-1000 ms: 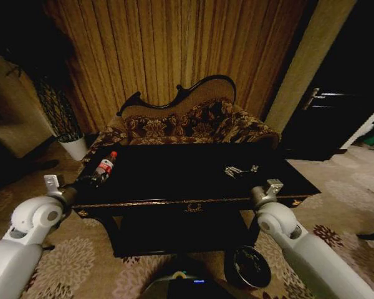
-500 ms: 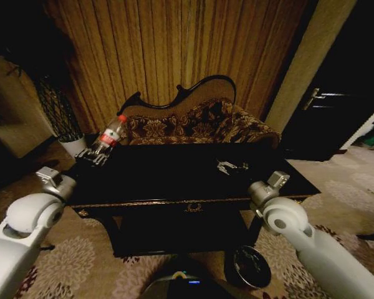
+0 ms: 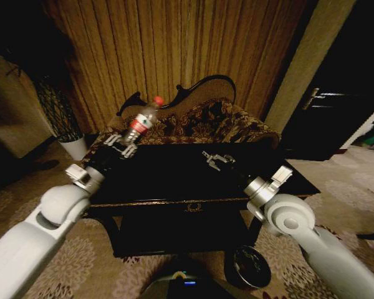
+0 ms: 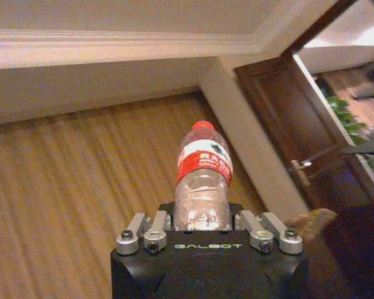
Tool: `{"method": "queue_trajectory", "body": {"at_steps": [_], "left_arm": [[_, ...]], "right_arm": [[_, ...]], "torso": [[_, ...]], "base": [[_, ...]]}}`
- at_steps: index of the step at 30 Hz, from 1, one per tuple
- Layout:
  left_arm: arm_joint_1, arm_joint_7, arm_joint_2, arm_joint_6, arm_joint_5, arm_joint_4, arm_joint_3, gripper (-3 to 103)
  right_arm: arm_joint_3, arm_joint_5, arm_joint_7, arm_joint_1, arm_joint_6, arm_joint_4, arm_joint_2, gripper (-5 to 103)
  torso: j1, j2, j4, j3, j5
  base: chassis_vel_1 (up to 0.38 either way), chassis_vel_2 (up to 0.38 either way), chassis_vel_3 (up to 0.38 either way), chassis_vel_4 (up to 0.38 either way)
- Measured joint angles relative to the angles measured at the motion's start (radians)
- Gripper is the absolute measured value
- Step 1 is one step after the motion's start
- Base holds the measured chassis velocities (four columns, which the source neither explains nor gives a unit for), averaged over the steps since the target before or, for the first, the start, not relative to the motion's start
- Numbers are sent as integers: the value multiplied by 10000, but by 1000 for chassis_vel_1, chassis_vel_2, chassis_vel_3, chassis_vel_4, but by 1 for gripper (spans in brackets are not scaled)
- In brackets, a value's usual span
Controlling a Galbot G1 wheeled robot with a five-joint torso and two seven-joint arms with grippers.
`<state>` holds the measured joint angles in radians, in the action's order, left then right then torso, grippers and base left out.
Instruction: Move to the front of the table and place the trash on the table into the trash bin.
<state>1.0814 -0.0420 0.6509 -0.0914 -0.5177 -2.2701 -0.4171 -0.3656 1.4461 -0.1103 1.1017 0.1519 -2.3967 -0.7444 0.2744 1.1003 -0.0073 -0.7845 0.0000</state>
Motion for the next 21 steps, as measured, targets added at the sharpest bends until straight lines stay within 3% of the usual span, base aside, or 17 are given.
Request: {"method": "queue_trajectory", "body": {"at_steps": [12,21], "left_arm": [[-1717,13,-797,-47,-472,-53,2411,39],[-3296,78,-862,-237,-1002,214,3822,39]], "right_arm": [[916,158,326,-1631,206,1080,143,100],[1088,258,431,-2115,311,1470,159,100]], "torso": [[0,0,1,0,0],[1,-1,-1,-1,1]], "base": [[0,0,0,0],[0,0,0,0]]}}
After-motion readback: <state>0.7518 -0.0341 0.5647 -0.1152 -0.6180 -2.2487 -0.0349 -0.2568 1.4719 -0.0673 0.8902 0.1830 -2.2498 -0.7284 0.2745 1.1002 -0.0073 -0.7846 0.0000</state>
